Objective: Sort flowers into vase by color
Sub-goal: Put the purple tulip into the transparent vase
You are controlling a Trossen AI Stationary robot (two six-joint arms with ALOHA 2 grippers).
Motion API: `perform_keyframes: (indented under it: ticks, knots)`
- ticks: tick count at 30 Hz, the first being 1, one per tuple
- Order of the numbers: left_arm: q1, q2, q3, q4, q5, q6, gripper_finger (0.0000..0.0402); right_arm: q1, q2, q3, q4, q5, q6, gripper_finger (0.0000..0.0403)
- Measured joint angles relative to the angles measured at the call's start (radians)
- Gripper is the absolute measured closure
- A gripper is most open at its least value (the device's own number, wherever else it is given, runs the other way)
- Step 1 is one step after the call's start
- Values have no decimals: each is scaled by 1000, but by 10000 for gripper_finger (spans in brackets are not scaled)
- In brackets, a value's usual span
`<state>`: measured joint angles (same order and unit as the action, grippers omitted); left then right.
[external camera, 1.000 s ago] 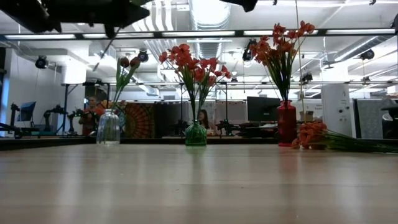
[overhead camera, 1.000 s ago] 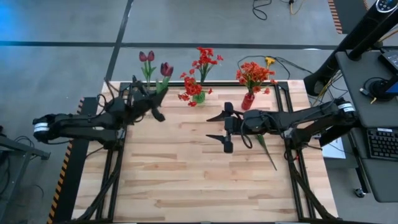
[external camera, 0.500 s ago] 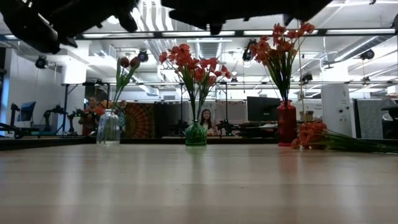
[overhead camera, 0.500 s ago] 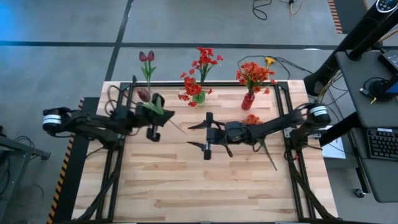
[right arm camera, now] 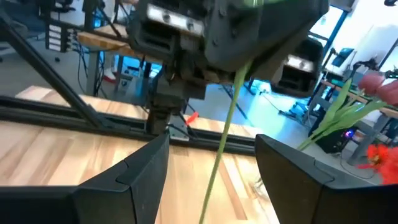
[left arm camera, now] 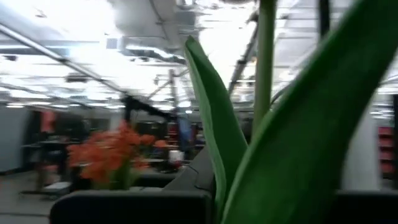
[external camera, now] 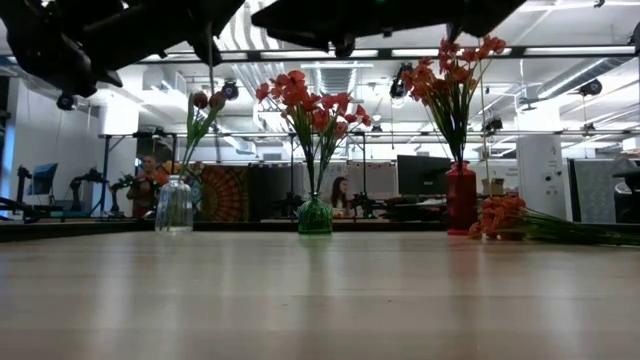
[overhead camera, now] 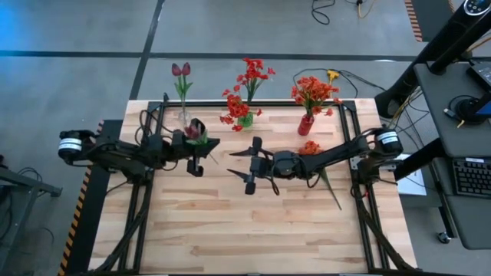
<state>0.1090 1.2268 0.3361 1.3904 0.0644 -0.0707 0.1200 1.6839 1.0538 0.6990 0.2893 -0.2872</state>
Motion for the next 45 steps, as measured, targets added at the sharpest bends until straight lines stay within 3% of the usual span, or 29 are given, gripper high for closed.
perform_keyframes:
  ticks: [7,12,18,32,45]
  knots:
    - [2,-118,-47,-149,-279,71,401,0,-80,-1,-135,0,36,173]
    - [3,-189,-60,-223,-457,209,401,0,-104,-2,-171,0,51,173]
    - [11,-250,-62,-265,-785,399,401,0,-101,-2,-183,0,68,174]
    - [206,-276,52,-273,-780,586,401,0,-99,-2,-194,0,85,174]
    - [397,-261,81,-313,-649,507,401,0,-99,-2,-202,0,86,174]
